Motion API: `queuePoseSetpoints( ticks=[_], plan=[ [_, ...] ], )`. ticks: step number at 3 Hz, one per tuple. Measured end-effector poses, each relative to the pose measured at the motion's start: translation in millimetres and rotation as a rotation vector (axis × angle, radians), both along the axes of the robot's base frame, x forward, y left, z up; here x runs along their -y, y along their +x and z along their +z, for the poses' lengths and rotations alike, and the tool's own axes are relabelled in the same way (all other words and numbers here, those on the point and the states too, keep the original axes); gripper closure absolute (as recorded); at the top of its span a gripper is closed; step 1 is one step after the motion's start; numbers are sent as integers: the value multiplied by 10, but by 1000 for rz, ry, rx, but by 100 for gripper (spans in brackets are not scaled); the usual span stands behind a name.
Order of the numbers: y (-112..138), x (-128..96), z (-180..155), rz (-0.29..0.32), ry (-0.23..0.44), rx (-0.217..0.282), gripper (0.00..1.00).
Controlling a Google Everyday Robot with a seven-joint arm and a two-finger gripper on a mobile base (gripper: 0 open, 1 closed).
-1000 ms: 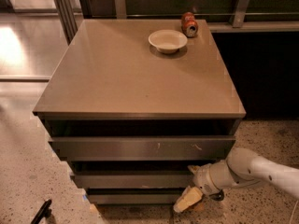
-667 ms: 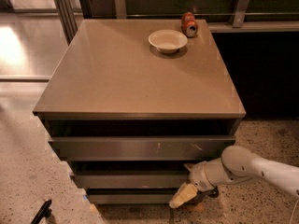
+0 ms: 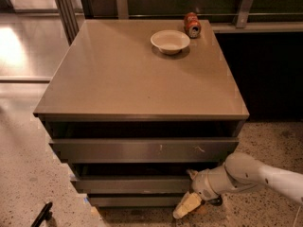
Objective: Open middle drawer
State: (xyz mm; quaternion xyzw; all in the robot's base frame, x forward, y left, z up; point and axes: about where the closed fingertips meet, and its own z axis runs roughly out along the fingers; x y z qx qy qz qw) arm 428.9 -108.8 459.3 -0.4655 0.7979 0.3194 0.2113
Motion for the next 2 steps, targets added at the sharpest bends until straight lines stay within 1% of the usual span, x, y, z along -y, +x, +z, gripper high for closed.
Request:
queuePoseSetpoints(
  ticks=[1,2],
  plan=[
    [-104,9,-18,18,17,-19,0],
    [-277,54,25,37,27,-49,0]
  ],
)
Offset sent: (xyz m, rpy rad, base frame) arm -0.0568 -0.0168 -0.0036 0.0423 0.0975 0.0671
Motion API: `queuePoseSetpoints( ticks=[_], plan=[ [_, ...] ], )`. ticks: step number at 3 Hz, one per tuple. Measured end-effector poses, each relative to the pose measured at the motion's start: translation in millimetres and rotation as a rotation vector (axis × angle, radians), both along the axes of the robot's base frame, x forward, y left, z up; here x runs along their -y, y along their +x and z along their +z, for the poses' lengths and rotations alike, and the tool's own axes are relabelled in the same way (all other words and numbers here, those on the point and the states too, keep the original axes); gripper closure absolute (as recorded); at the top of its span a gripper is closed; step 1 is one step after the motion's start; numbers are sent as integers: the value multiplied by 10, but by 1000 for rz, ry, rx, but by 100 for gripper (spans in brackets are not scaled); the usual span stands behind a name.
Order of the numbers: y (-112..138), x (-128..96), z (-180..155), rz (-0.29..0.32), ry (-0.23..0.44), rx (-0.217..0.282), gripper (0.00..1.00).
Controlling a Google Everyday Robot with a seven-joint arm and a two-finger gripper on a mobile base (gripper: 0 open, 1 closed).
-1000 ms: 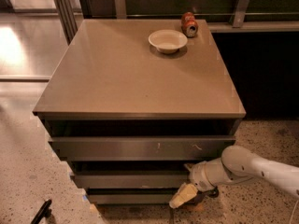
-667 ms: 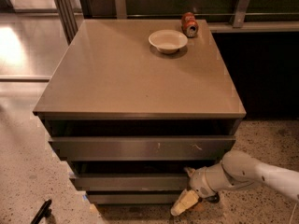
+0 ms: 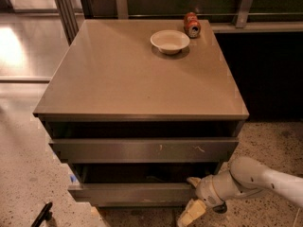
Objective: Open middle drawer
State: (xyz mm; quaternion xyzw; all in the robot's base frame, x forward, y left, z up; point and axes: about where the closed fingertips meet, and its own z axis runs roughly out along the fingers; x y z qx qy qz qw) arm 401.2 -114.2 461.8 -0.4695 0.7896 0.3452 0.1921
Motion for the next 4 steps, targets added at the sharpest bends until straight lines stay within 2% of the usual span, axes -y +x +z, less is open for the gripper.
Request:
queuePoseSetpoints(
  ticks=[1,3,4],
  plan=[
    [-1,0,0,0,0,0,0],
    [-290,77,24,18,13,-29,0],
    [-195,30,29,4,24,-13,0]
  ],
)
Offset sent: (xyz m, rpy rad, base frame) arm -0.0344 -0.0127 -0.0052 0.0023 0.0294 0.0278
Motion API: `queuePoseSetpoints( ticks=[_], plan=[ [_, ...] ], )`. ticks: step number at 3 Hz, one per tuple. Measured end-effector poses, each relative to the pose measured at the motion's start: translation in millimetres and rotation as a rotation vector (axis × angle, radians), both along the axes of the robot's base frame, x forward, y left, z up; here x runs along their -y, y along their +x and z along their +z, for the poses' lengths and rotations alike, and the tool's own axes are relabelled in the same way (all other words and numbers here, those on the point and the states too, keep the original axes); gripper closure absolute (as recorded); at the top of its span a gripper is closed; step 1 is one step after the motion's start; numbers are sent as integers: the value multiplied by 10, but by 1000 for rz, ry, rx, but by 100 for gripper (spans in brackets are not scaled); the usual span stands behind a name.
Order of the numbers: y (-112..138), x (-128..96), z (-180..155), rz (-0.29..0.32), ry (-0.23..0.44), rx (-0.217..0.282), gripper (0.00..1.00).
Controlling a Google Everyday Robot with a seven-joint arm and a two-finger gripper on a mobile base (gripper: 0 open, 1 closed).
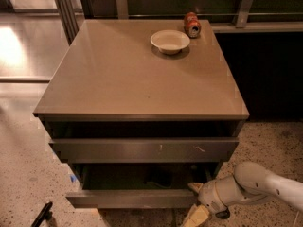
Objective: Open middle drawer
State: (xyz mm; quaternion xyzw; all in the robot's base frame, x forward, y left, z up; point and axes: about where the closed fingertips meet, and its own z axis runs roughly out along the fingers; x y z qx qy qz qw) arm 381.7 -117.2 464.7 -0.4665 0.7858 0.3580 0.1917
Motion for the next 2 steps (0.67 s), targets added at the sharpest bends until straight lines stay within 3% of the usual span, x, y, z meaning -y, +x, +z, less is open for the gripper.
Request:
queuePoseSetpoints(
  ticks=[1,2],
  plan=[
    [42,-29,12,-21,8,34,0],
    [42,-29,12,-21,8,34,0]
  ],
)
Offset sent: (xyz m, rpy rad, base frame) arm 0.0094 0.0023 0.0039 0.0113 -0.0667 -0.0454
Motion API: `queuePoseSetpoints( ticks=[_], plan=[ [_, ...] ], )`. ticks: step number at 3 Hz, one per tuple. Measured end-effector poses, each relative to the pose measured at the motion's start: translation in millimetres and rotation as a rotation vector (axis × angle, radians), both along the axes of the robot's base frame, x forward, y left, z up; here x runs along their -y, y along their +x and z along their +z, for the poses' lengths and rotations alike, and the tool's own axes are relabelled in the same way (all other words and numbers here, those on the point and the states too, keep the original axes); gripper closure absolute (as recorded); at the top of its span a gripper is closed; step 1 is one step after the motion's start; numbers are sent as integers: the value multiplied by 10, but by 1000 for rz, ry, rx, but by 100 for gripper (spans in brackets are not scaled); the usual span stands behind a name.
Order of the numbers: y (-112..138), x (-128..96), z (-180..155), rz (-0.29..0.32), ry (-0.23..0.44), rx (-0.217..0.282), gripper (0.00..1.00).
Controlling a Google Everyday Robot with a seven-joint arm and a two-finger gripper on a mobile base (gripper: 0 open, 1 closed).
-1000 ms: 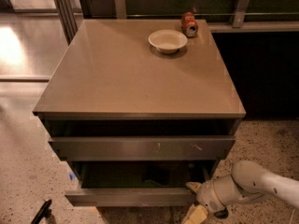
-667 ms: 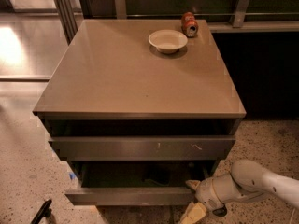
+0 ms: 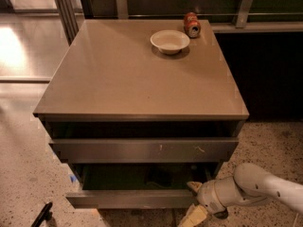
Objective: Open middle drawer
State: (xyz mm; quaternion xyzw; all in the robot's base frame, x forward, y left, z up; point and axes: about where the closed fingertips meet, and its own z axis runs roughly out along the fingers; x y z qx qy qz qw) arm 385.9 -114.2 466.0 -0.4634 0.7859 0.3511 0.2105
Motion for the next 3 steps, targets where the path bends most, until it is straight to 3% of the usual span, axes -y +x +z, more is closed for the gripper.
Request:
queuePoseSetpoints(
  ticks=[2,3],
  plan=[
    [55,-120,-202,29,5,-85,0],
    [54,-120,-193,29,5,-85,0]
  ],
)
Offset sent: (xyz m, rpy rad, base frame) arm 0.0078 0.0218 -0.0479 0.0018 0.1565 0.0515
